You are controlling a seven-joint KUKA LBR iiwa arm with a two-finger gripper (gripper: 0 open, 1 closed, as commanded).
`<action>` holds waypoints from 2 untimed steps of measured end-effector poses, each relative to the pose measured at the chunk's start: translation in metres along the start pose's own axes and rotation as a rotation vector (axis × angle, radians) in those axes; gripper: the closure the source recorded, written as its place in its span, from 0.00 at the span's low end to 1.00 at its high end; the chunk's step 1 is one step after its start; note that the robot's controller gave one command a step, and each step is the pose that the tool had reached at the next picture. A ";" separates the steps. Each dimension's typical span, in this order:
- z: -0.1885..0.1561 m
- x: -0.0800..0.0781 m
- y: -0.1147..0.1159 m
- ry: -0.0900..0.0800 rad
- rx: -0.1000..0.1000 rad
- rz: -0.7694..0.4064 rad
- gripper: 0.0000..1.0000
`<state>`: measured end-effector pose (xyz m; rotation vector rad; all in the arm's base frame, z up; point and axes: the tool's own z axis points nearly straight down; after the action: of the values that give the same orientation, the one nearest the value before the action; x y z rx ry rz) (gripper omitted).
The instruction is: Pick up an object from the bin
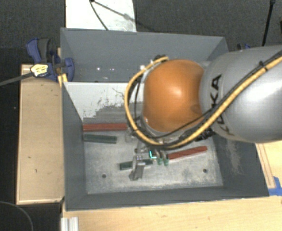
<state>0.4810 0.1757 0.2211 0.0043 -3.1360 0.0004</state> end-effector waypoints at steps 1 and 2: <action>0.155 -0.029 -0.055 0.000 0.002 -0.132 0.00; 0.151 -0.031 -0.053 -0.006 -0.001 -0.127 1.00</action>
Offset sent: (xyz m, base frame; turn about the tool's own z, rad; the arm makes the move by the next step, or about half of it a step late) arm 0.0295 -0.0528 -0.1511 -0.1345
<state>0.5108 0.1230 0.0703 0.2032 -3.1358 -0.0016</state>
